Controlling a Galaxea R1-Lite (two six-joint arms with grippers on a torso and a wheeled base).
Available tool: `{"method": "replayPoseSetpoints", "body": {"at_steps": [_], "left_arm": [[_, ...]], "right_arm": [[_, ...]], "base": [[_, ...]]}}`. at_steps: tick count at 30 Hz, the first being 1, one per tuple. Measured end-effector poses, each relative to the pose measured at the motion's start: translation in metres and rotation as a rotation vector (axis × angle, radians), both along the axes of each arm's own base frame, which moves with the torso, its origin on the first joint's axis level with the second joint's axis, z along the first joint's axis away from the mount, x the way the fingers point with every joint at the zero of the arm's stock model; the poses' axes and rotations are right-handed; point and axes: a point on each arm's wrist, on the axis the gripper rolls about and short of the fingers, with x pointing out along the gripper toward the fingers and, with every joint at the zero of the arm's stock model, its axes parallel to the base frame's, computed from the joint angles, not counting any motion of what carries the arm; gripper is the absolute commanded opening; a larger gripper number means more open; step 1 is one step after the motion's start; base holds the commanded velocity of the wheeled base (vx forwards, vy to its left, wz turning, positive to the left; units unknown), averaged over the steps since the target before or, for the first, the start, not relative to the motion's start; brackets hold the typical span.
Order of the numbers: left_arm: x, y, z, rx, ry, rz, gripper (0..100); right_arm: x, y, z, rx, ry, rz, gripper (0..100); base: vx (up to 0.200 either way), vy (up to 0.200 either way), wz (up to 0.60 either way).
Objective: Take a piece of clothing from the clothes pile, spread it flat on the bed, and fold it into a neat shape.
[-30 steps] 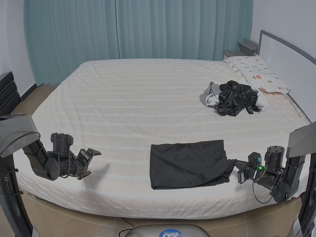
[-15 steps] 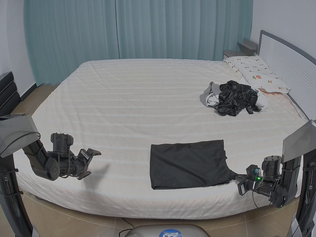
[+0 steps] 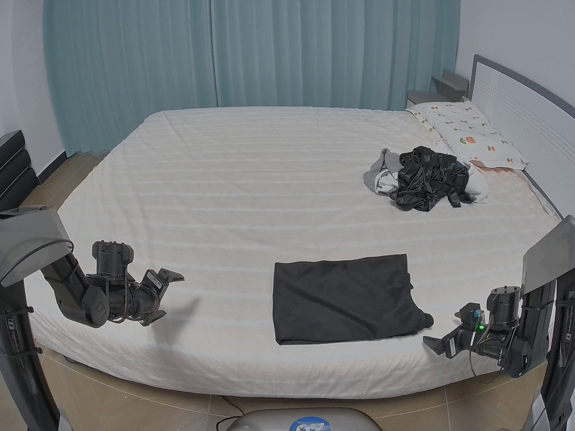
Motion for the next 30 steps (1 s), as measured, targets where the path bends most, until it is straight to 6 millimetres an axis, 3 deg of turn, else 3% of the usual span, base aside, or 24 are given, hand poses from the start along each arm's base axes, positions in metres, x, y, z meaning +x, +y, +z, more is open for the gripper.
{"method": "replayPoseSetpoints", "body": {"at_steps": [6,16,23,30], "left_arm": [[0.000,0.000,0.000,0.000,0.000,0.001,100],[0.001,0.000,0.000,0.000,-0.002,0.003,100],[0.001,0.001,0.000,0.022,-0.001,0.027,100],[0.001,-0.001,-0.001,0.031,0.001,0.034,100]], "right_arm": [[0.020,-0.007,0.014,0.220,-0.069,-0.029,100],[0.080,0.009,0.027,0.610,-0.103,-0.151,100],[0.119,0.035,0.015,0.760,-0.053,-0.194,100],[0.144,0.040,-0.010,0.788,-0.041,-0.221,100]], "base": [[0.200,0.000,0.00],[0.000,0.000,0.00],[0.000,0.000,0.00],[0.000,0.000,0.00]]}}
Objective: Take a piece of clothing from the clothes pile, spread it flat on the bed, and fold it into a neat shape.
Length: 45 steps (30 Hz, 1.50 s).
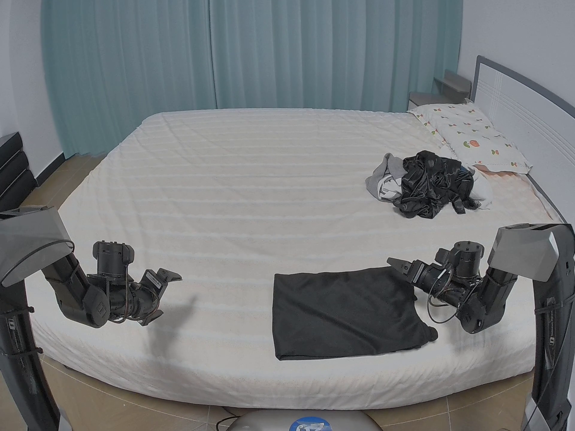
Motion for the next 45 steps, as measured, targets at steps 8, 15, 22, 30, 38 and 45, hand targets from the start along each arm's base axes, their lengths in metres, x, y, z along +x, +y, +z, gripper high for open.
{"method": "replayPoseSetpoints", "body": {"at_steps": [8,15,22,30,38,45], "left_arm": [[0.000,0.000,-0.001,0.001,0.002,0.000,100],[0.000,-0.001,-0.001,0.001,0.003,-0.001,100],[0.000,-0.001,-0.001,0.001,0.003,-0.002,100],[0.000,-0.001,-0.001,0.001,0.003,-0.001,100],[0.000,-0.001,-0.001,0.002,0.003,-0.002,100],[0.000,-0.001,-0.001,0.002,0.004,-0.003,100]], "right_arm": [[0.008,-0.001,-0.011,0.003,0.002,-0.008,0],[0.009,-0.009,-0.014,0.015,0.008,-0.029,0],[0.011,-0.013,-0.008,0.105,0.018,-0.070,0],[0.015,-0.020,-0.009,0.113,0.012,-0.088,0],[0.019,-0.020,-0.014,0.113,0.011,-0.090,100],[0.019,-0.022,-0.018,0.114,0.017,-0.095,100]], "base": [[0.000,0.000,0.00],[0.000,0.000,0.00],[0.000,0.000,0.00],[0.000,0.000,0.00],[0.000,0.000,0.00],[0.000,0.000,0.00]]}}
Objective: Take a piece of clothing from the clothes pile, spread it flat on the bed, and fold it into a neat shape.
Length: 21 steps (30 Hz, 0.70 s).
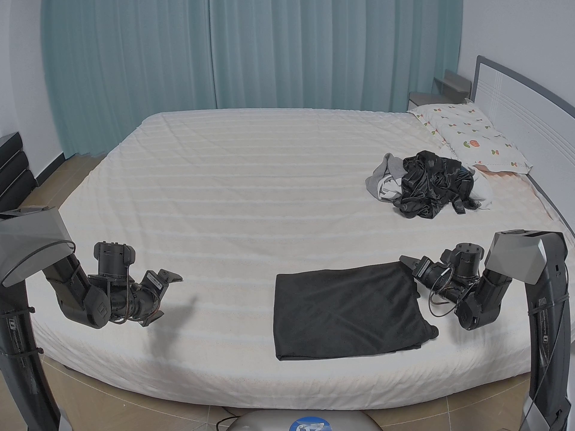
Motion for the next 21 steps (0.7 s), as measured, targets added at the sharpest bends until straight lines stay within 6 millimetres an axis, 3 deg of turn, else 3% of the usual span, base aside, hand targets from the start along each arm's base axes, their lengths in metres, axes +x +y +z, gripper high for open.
{"method": "replayPoseSetpoints", "body": {"at_steps": [5,14,21], "left_arm": [[-0.001,0.000,-0.001,0.002,0.000,-0.004,100],[-0.007,-0.006,0.003,-0.002,-0.096,-0.022,100],[-0.020,-0.022,0.000,-0.007,-0.082,-0.073,100]], "right_arm": [[-0.004,-0.004,-0.001,0.061,0.032,-0.025,100],[-0.021,-0.009,0.015,0.209,0.060,-0.069,100],[-0.026,-0.011,0.019,0.213,0.059,-0.073,100]], "base": [[0.000,0.000,0.00],[0.000,0.000,0.00],[-0.200,0.000,0.00]]}}
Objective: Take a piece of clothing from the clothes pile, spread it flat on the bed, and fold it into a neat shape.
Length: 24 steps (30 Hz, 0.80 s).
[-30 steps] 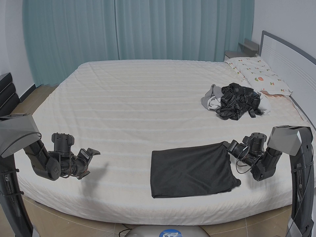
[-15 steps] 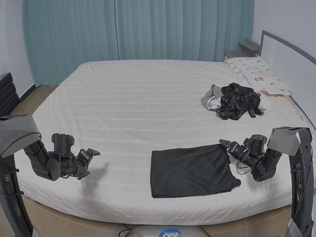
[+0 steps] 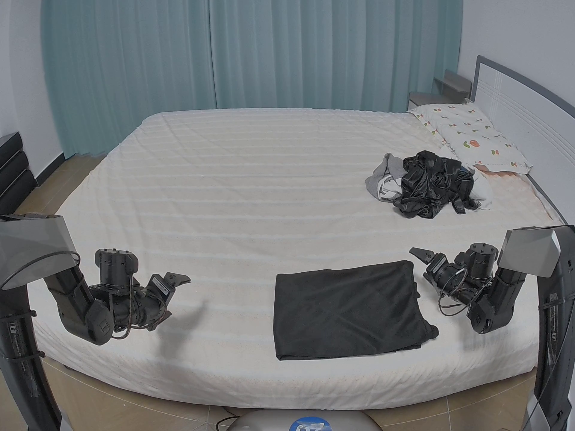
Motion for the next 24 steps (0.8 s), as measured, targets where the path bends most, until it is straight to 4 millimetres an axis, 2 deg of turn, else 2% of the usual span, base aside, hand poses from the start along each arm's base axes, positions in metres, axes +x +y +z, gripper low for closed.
{"method": "replayPoseSetpoints", "body": {"at_steps": [2,14,24], "left_arm": [[-0.002,-0.004,-0.001,0.001,0.005,-0.013,100],[-0.004,-0.013,-0.001,-0.008,0.012,-0.035,100],[0.000,-0.032,0.003,-0.048,-0.003,-0.065,100]], "right_arm": [[0.000,0.000,0.000,0.000,0.002,0.000,100],[0.002,-0.005,-0.001,0.000,-0.004,-0.013,100],[0.003,-0.006,-0.001,0.001,-0.008,-0.019,100]], "base": [[-0.200,0.000,0.00],[0.000,0.000,0.00],[0.000,-0.200,0.00]]}}
